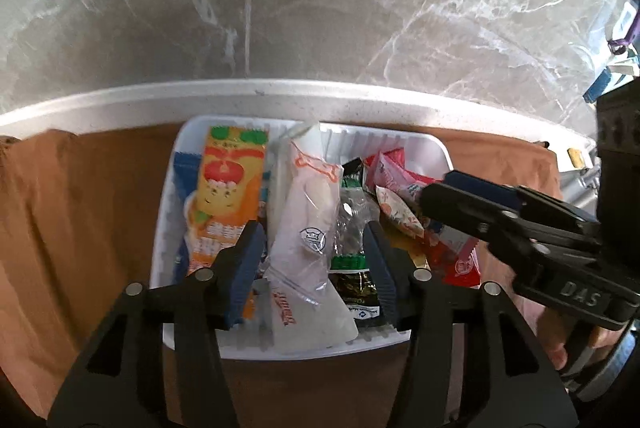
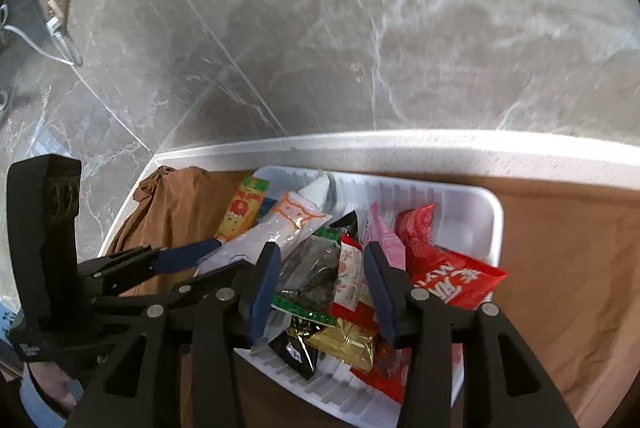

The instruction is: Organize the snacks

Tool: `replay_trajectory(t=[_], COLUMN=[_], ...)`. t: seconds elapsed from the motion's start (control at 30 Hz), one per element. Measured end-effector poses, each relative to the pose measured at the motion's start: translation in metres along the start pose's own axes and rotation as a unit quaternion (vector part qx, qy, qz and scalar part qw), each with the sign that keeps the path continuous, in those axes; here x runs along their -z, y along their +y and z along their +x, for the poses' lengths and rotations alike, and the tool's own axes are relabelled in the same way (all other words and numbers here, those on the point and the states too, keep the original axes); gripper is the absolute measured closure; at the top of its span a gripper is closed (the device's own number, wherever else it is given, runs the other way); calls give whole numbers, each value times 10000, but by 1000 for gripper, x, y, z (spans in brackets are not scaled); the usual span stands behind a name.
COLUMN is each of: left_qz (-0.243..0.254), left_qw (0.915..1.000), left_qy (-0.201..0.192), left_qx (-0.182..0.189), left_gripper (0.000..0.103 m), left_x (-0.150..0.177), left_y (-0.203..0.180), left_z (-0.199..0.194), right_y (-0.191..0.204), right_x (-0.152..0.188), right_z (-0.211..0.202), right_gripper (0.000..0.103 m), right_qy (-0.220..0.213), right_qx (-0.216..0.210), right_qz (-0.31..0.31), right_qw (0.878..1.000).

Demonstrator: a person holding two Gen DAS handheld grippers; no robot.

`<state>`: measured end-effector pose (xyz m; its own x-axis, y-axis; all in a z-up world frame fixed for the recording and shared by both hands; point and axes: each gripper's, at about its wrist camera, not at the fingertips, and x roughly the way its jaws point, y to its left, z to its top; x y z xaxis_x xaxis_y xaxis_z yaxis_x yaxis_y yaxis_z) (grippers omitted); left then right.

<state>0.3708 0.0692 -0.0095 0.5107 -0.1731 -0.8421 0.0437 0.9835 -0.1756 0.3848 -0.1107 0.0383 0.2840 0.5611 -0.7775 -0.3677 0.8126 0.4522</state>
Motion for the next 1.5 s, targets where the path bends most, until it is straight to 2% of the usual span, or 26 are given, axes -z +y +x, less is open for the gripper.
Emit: replay_trajectory(t=[0.2,0.33,0.5,0.67,0.73,0.97,1.5], left_qz=[184,320,451,595,671,972,1231], left_qw=[9990,9974,9955,9934,9920,9860,9775], left_qy=[-288,-494,-629,-772,-836,-1072,-1367], left_qx=[-277,-415,-553,-612,-670,-831,-1034], left_gripper=[52,46,40,36,36,33,33], left_x=[4,14,26,40,46,62,94], left_y=[-9,-21,-37,-52,-58,-79,-106], left_z=[-30,-55,-82,-106,-115,-145,-202], right_y=[14,27,35,41,42,44,53], right_x=[10,26,51,76,84,104,142], right_z=[-34,-57,-82,-109,-119,-151,-197], right_gripper=[54,49,35,17,14,14,14], right_qy=[-315,-486,-639,-876,-961,-1226,-1472], right_qx=[224,455,740,1110,1204,1433,1483], right_qz=[-252,-465,-618,-744,-735,-621,-395], right_qw=[9989,9967,9933,9871,9853,9801,9771])
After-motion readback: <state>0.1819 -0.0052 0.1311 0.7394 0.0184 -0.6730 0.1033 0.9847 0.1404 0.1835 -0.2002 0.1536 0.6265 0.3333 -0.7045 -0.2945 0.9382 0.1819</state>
